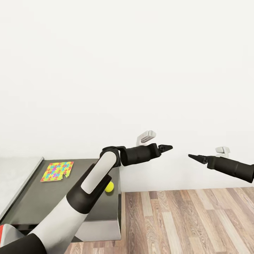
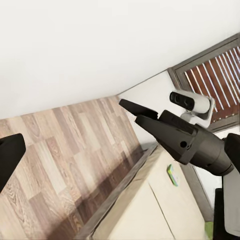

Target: Put all the toys in the child's room - the three board games (two on the bed and one on the table), the two jigsaw puzzles on the table, and the tennis ball on the table - inside the toy box on the table in the child's room.

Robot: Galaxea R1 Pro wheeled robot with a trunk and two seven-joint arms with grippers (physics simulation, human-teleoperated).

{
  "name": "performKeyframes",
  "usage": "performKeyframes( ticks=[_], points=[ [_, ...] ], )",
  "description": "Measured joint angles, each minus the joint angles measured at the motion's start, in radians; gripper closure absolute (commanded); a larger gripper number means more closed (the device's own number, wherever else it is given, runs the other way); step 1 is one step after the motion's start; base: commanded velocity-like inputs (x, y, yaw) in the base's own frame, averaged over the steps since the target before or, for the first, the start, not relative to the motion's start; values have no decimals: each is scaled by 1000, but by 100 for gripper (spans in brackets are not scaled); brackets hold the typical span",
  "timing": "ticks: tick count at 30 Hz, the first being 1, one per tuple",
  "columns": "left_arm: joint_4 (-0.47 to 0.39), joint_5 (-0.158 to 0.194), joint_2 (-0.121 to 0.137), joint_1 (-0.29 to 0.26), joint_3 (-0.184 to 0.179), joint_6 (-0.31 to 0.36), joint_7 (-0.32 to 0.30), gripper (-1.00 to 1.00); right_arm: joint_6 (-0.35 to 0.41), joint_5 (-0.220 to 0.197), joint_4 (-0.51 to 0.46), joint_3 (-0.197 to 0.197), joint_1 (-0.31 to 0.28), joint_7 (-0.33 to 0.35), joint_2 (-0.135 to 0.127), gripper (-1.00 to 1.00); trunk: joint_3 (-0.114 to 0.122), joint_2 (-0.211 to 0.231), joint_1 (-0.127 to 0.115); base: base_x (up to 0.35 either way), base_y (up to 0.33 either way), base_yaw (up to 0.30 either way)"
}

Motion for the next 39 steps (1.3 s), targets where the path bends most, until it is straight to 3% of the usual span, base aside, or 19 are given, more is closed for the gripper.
performKeyframes(
  ticks=[9, 22, 31, 39],
  points=[
    [0, 0, 4, 20, 14, 0, -1, -100, 0, 0, 0, 0, 0, 0, 0, -100, 13, 0, 0, 0, 0, -186],
    [1, 3, 22, 38, 68, 2, 2, -100, 0, 0, 0, 0, 0, 0, 0, -100, 31, 0, 0, 0, 0, -186],
    [17, -1, 31, 55, 149, 2, 5, -100, 0, 0, 0, 0, 0, 0, 0, -100, 44, 0, 0, 0, 0, -186],
    [86, 8, 42, 58, 192, 6, -1, -100, 0, 0, 0, 0, 0, 0, 0, -100, 55, 0, 0, 0, 0, -186]
  ],
)
